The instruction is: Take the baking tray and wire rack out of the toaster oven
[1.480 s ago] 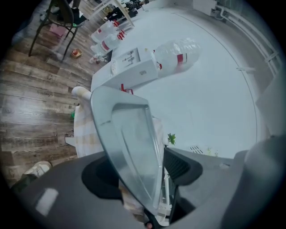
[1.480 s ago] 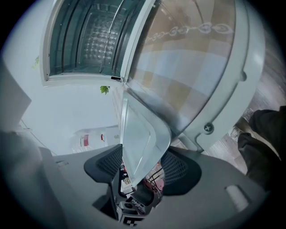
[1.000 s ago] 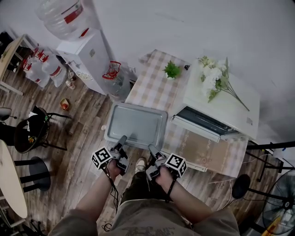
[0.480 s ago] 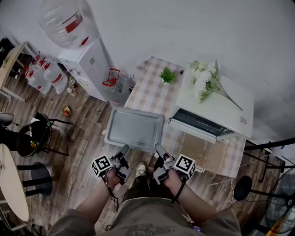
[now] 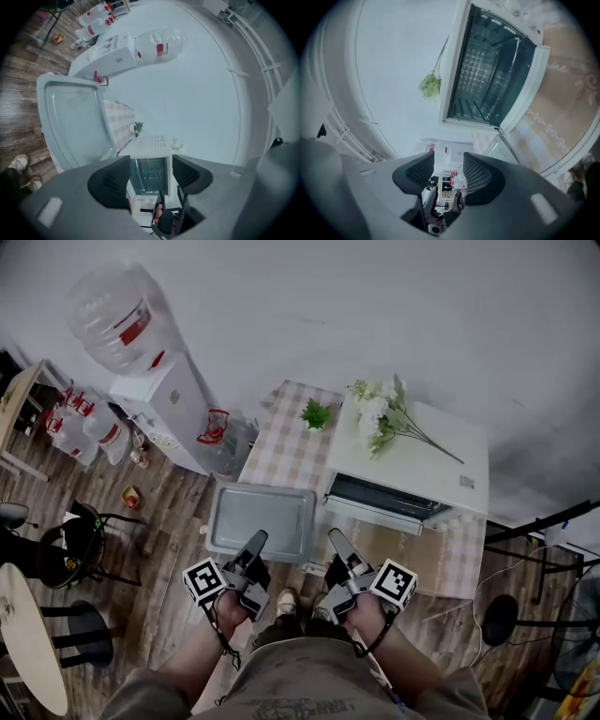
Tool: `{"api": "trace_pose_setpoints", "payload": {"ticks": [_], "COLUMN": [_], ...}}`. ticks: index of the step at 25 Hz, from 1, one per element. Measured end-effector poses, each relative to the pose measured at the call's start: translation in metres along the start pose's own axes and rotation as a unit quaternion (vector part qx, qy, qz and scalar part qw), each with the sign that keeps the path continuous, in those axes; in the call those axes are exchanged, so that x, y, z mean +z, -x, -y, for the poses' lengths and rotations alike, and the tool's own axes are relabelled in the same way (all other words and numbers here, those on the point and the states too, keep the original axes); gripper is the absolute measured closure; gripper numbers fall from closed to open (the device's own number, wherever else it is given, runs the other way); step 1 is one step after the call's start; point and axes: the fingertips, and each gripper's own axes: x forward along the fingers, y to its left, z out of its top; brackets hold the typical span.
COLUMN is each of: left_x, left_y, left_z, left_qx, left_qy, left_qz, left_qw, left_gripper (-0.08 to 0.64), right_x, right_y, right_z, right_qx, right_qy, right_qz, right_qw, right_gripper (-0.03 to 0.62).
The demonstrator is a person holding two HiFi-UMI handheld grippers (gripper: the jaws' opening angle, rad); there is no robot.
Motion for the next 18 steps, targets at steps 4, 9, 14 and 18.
{"api": "trace_pose_setpoints", "payload": {"ticks": [4,9,14,18], "left_x": [-0.014,-0.039,-0.066,-0.083], "left_y": [-0.024,-0.05,-0.069,-0.083], "left_z": [0.039,0.082,0.109,0.107], "left_qx": [-0.029,-0.061,-0.073,-0.069], "left_qy": [-0.011,-0.029,-0.038,-0.035], "left_qz": [-0.023,-0.053,-0.075,-0.096], "left_qw": [0.9993,0.9963,0.9938,0.9924], "left_gripper": [0.285,0.287,0.287,0.287], "right_x": [0.026,0.055,0.079,0.09], "right_y": [0.022,0.056,0.091,0.11], "right_z": [-0.028,-0.051,-0.056,-0.046], "right_qx": [0.02,0.035,0.034,0.023], "right_qy": [0.021,0.034,0.038,0.031], "right_qz": [0.039,0.088,0.134,0.159], "right_qw": [0.999,0.995,0.99,0.987], "right_gripper": [0.387,0.388,0.39,0.393]}}
